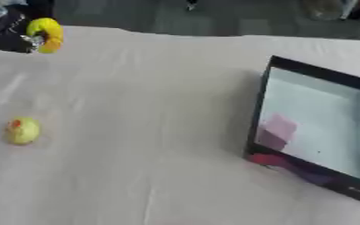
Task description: Pick up the objects with one hand, pass them to the other hand, and then place them into the box on the other side of the table.
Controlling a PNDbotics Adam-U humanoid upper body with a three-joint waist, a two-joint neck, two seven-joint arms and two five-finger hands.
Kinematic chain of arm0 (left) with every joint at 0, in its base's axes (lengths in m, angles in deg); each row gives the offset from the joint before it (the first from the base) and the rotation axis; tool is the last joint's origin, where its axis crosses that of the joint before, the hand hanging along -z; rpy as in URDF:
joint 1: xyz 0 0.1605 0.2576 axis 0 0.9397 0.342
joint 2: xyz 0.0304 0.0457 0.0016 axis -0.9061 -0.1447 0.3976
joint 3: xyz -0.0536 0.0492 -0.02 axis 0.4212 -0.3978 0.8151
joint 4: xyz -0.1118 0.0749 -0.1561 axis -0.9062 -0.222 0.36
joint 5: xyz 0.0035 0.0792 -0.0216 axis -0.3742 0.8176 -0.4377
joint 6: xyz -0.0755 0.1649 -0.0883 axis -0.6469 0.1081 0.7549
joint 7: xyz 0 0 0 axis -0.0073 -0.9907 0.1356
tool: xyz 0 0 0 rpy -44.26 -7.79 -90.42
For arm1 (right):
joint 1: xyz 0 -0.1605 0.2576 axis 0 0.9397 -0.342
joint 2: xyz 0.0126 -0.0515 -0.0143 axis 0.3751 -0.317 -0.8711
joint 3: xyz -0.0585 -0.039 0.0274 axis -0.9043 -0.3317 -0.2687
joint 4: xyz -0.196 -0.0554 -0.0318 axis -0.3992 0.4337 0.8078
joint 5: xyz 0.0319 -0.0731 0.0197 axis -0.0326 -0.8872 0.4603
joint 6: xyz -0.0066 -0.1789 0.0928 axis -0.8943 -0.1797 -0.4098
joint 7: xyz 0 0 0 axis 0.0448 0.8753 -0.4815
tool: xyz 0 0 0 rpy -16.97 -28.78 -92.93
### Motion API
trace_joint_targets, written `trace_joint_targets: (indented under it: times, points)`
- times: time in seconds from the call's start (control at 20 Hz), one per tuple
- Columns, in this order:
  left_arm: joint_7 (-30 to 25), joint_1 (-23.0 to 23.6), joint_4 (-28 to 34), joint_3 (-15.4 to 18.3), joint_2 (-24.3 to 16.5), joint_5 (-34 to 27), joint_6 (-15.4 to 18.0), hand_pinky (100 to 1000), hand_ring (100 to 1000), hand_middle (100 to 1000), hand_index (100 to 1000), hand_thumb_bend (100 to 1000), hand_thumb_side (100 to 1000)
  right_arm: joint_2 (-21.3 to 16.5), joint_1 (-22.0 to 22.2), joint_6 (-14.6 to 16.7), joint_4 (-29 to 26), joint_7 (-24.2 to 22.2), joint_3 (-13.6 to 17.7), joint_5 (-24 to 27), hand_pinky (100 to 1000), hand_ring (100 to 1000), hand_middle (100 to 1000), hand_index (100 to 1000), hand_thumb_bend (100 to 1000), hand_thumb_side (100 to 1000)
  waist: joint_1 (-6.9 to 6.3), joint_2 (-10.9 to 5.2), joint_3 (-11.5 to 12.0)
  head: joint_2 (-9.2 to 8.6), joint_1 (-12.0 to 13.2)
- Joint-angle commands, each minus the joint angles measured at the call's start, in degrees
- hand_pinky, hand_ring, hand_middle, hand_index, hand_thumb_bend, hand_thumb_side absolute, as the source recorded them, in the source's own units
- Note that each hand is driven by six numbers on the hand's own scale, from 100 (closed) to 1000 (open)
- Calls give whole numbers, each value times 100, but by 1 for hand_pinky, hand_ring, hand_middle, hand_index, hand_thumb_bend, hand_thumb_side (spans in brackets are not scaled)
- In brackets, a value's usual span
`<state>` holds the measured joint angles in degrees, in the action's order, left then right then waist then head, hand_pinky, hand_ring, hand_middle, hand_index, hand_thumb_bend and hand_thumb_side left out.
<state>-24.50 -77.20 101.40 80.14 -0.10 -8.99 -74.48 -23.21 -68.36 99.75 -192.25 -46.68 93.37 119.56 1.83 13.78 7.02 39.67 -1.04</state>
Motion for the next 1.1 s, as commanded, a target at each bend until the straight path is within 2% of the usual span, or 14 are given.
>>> trace_joint_targets:
  times: [0.05, 0.45, 0.75, 0.9, 1.1]
  points:
    - [436, 66, 441, -28, 183, -175, 136, 787, 653, 515, 498, 100, 341, -324, -164, 4, -80, -150, -62, -119, 1000, 1000, 893, 937, 100, 682, 70, -224, 0, -3, -72]
    - [974, 490, 819, -220, 909, -297, 677, 779, 648, 510, 493, 100, 399, -454, -686, 5, -80, -562, -496, -465, 1000, 1000, 898, 936, 100, 649, 105, -236, 42, 15, -260]
    - [1087, 560, 842, -268, 1030, -306, 784, 779, 648, 510, 493, 100, 401, -446, -805, -24, -80, -614, -610, -598, 1000, 1000, 898, 936, 100, 647, 113, -239, 52, 20, -299]
    - [1146, 688, 1053, -394, 1290, -316, 924, 780, 646, 507, 491, 100, 428, -433, -1062, -13, -80, -774, -874, -715, 1000, 1000, 902, 934, 100, 636, 158, -262, 141, 89, -549]
    - [1192, 825, 1169, -496, 1534, -187, 1035, 780, 645, 506, 490, 100, 433, -324, -1288, -58, -80, -1044, -1150, -1045, 1000, 1000, 901, 933, 100, 633, 185, -272, 184, 107, -602]
